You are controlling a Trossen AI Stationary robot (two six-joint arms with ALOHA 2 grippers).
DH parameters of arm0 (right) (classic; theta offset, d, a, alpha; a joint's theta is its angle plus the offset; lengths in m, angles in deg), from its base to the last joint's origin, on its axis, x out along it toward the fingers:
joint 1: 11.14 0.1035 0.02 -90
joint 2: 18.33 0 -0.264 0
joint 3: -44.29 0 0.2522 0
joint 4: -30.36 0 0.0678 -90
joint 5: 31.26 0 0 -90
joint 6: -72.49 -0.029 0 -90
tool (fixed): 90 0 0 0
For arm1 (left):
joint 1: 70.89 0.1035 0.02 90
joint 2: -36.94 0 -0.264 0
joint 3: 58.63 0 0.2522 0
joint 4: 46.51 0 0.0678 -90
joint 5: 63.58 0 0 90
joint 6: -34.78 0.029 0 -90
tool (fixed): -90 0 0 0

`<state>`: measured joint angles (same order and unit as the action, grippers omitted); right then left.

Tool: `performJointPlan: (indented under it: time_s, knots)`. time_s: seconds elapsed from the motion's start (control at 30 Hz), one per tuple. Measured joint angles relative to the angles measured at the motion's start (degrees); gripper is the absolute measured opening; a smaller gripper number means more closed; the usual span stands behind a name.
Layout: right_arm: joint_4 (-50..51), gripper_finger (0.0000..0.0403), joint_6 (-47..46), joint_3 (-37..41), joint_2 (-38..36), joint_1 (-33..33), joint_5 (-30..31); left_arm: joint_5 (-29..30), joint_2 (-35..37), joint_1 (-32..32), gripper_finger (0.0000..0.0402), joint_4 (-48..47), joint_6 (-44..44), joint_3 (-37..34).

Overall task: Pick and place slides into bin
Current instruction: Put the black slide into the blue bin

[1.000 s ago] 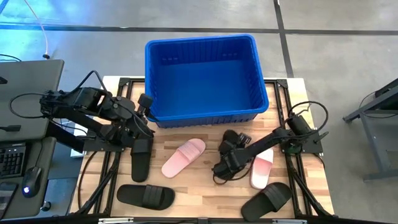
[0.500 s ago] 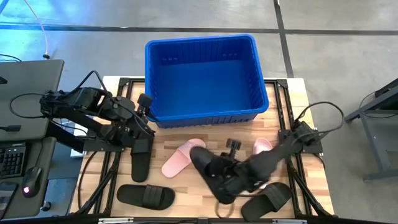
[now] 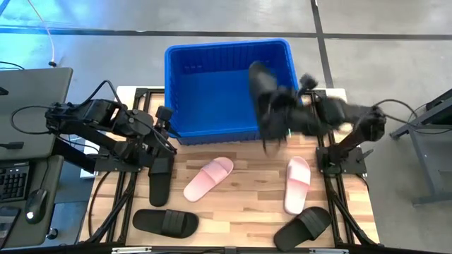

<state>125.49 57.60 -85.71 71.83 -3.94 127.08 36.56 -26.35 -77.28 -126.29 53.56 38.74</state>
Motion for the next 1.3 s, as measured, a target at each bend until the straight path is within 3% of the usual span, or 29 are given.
performJointPlan:
  time_s: [0.13,0.33,0.53,0.77,0.97,1.3]
  knots:
    - [-12.8,0.0001,8.3,12.7,-2.0,-13.5,-5.6,0.8,-0.4,0.0,0.0193,0.0,0.3,0.1]
    - [-49.9,0.0,32.3,34.1,-0.9,-27.2,-18.3,1.1,-1.7,0.0,0.0193,0.0,0.4,0.0]
    - [-67.5,0.0,39.3,46.7,2.0,-35.5,-20.0,1.0,-4.1,0.0,0.0193,-1.0,0.4,0.0]
    - [-71.1,0.0001,38.8,52.1,4.5,-42.6,-32.7,3.9,-7.1,0.0,0.0193,-3.4,0.4,-0.1]
    - [-72.0,0.0021,34.9,53.4,8.3,-48.0,-45.1,2.1,-8.9,0.0,0.0193,-1.5,0.4,0.1]
    - [-73.0,0.0114,35.0,53.2,14.9,-49.9,-47.5,2.0,-9.2,0.0,0.0193,-1.5,0.4,0.0]
